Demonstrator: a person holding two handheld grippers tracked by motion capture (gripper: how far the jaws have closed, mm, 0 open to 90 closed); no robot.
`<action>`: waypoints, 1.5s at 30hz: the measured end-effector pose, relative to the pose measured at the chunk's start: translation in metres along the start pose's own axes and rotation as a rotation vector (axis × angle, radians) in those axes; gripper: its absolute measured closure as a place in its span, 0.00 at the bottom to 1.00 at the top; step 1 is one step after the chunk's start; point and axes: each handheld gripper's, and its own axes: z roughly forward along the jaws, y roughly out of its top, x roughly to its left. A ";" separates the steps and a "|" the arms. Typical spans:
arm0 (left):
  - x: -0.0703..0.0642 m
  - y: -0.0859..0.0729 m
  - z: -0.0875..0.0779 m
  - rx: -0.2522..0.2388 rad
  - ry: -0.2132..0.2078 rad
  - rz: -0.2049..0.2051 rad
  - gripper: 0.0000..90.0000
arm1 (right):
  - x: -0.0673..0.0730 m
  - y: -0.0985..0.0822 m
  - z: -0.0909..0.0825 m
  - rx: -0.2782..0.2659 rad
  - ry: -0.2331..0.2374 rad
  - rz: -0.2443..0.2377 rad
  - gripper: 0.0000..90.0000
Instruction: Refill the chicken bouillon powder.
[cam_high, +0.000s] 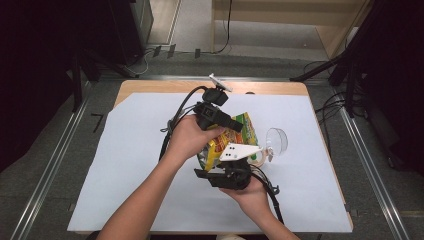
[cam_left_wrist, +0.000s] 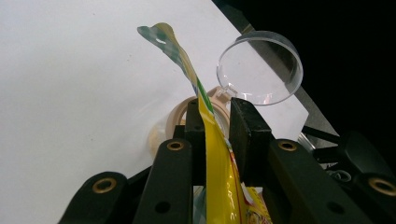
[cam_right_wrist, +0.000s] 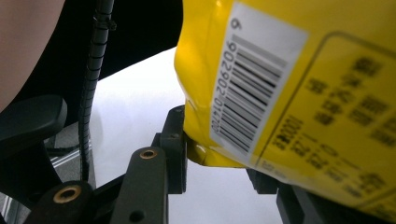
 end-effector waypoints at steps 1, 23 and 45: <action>0.000 0.000 0.000 0.001 0.001 0.001 0.86 | 0.000 0.000 0.000 0.000 0.000 0.000 0.73; 0.000 0.000 0.000 0.004 0.004 0.005 0.86 | 0.000 0.000 0.000 0.003 -0.001 -0.004 0.73; -0.001 0.004 0.001 0.017 0.002 -0.001 0.86 | 0.000 0.001 0.000 -0.007 -0.002 0.009 0.73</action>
